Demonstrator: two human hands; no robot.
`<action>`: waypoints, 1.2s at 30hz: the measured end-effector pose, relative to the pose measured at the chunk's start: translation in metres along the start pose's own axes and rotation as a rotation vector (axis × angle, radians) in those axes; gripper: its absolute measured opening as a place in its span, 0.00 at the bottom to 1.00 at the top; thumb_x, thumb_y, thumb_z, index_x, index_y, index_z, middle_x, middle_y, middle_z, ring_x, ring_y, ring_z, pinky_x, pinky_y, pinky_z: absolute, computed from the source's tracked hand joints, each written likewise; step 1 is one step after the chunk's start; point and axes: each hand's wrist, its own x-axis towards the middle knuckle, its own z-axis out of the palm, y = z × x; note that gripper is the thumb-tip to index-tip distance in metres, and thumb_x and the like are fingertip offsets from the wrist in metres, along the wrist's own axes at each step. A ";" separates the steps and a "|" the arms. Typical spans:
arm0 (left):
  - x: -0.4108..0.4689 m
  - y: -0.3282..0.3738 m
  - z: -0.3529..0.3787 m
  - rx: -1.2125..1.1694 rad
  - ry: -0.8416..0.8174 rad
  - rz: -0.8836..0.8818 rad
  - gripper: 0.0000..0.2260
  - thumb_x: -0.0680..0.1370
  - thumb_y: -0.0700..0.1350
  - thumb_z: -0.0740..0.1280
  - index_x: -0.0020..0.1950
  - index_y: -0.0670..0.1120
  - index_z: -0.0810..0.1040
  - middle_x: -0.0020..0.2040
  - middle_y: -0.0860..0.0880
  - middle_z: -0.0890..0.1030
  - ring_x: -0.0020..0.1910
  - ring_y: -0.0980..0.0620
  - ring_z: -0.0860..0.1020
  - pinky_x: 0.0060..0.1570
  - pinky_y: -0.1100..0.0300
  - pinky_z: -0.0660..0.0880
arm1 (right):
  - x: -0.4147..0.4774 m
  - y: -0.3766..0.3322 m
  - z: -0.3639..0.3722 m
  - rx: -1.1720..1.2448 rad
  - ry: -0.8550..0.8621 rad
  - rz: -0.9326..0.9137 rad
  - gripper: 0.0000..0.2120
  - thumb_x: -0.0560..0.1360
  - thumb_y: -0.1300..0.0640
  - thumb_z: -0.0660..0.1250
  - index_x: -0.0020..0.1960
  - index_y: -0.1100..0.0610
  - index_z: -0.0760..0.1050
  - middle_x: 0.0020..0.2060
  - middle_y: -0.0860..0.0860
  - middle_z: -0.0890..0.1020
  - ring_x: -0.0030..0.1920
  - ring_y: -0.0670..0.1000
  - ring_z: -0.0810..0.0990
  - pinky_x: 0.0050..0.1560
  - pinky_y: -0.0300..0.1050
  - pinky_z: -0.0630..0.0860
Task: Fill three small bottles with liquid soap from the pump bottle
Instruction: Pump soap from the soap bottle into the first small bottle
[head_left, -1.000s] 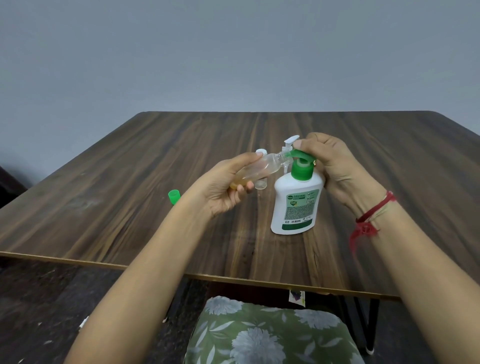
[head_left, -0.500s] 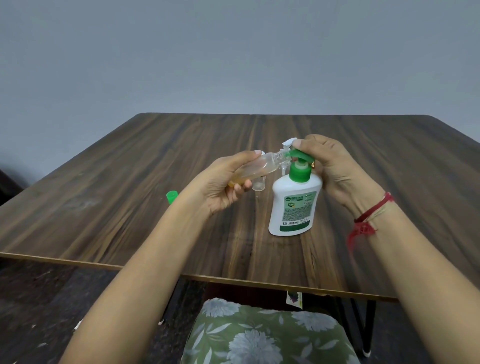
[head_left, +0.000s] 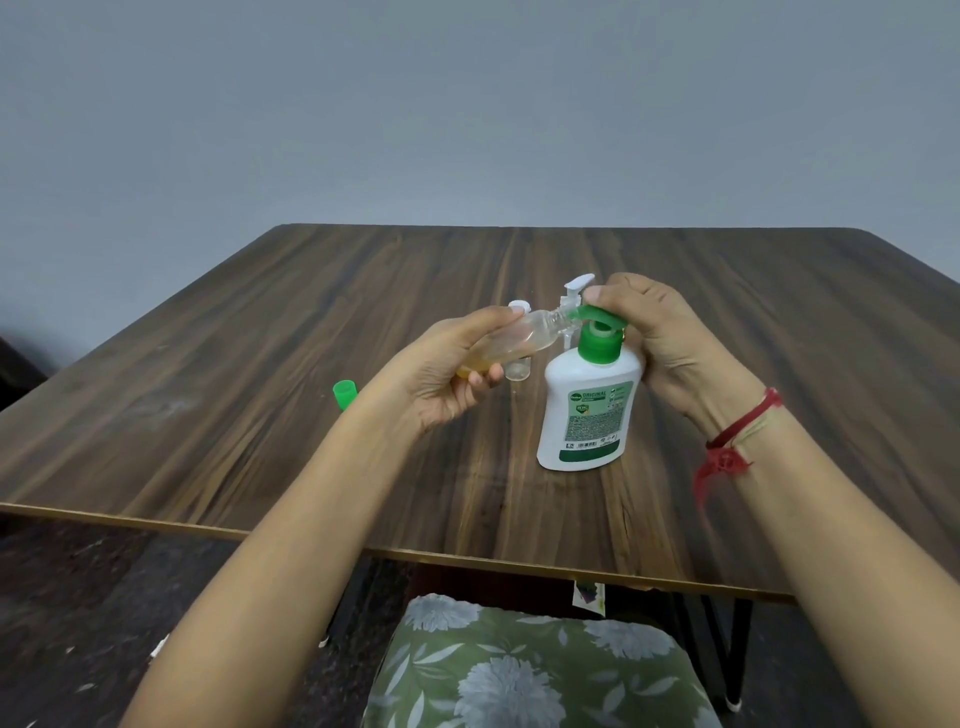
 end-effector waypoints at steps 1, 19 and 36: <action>0.000 0.000 0.000 -0.006 0.000 -0.001 0.06 0.76 0.47 0.68 0.46 0.45 0.79 0.47 0.45 0.80 0.19 0.59 0.70 0.15 0.72 0.65 | 0.001 -0.003 0.000 -0.009 -0.006 0.003 0.17 0.65 0.59 0.72 0.25 0.52 0.65 0.28 0.49 0.72 0.28 0.45 0.71 0.31 0.36 0.70; -0.001 0.000 0.000 0.016 0.016 0.009 0.07 0.75 0.47 0.69 0.45 0.44 0.80 0.41 0.47 0.80 0.19 0.59 0.70 0.15 0.72 0.65 | 0.003 0.001 -0.004 -0.033 -0.012 0.016 0.16 0.65 0.57 0.71 0.25 0.52 0.66 0.26 0.47 0.72 0.28 0.46 0.70 0.31 0.36 0.69; -0.003 0.004 0.002 0.044 0.036 0.024 0.07 0.76 0.48 0.69 0.45 0.44 0.81 0.39 0.49 0.80 0.19 0.59 0.70 0.15 0.72 0.65 | 0.005 0.002 -0.007 -0.078 -0.054 0.047 0.21 0.56 0.50 0.77 0.33 0.57 0.65 0.43 0.59 0.70 0.37 0.51 0.71 0.41 0.44 0.69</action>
